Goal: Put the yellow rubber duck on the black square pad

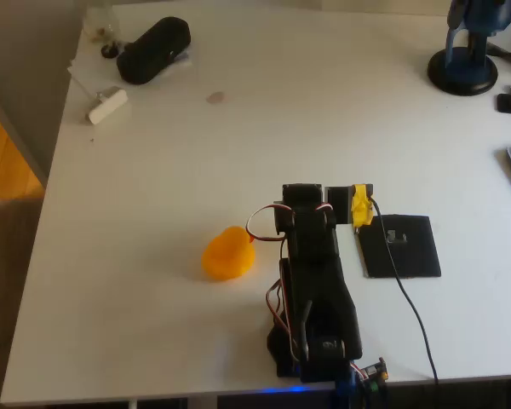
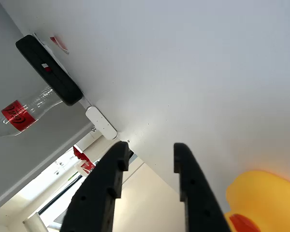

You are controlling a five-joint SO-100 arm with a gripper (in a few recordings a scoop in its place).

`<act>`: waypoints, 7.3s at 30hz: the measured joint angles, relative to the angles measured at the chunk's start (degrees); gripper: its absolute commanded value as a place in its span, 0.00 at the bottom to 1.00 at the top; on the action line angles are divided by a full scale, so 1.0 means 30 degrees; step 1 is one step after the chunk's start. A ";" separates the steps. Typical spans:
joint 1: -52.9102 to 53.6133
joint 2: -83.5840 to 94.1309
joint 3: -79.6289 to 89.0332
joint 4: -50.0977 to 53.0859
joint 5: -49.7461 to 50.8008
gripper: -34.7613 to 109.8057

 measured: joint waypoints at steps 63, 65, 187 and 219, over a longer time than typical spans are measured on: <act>0.0703 -1.2041 -2.0771 0.0088 -0.0088 0.31; 0.1084 -1.3447 -2.1562 0.0088 -0.0088 0.31; -1.4443 -1.7783 -1.8105 1.6992 -0.8320 0.42; -1.2451 -1.7900 -1.8018 1.4502 -0.8437 0.46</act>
